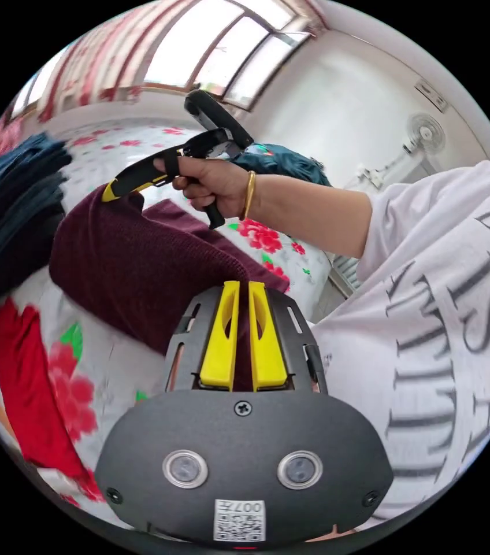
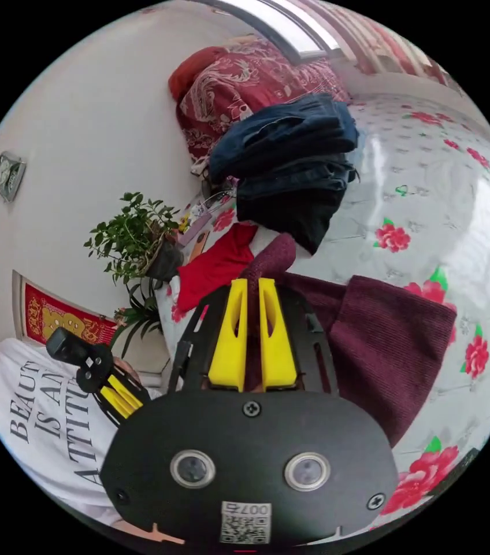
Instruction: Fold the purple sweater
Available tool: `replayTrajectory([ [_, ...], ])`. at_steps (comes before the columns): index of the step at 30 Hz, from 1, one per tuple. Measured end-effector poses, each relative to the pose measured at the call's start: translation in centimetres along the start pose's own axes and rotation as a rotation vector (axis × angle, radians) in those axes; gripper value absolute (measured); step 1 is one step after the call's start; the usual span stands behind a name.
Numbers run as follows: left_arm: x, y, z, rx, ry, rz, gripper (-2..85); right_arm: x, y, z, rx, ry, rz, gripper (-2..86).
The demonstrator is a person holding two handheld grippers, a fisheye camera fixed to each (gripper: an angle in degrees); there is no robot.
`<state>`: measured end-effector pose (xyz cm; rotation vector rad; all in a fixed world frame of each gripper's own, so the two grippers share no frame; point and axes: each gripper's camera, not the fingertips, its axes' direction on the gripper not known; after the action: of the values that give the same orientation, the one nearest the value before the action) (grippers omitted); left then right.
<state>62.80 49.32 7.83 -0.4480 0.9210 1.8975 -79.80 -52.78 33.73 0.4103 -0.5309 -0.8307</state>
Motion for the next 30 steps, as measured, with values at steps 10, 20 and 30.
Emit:
replayTrajectory([
  [10, 1.1, -4.9, 13.5, -0.245, 0.109, 0.042, 11.1, 14.6, 19.3, -14.5, 0.068, 0.283, 0.467, 8.2],
  [20, -6.7, 9.2, 9.4, -0.253, -0.013, -0.513, 12.4, 15.9, 37.1, -17.1, -0.01, 0.115, 0.597, 10.7],
  [30, -6.2, 6.8, 15.4, -0.395, -0.025, -0.41, 3.9, 18.4, 35.0, -17.3, -0.246, 0.043, 0.432, 5.0],
])
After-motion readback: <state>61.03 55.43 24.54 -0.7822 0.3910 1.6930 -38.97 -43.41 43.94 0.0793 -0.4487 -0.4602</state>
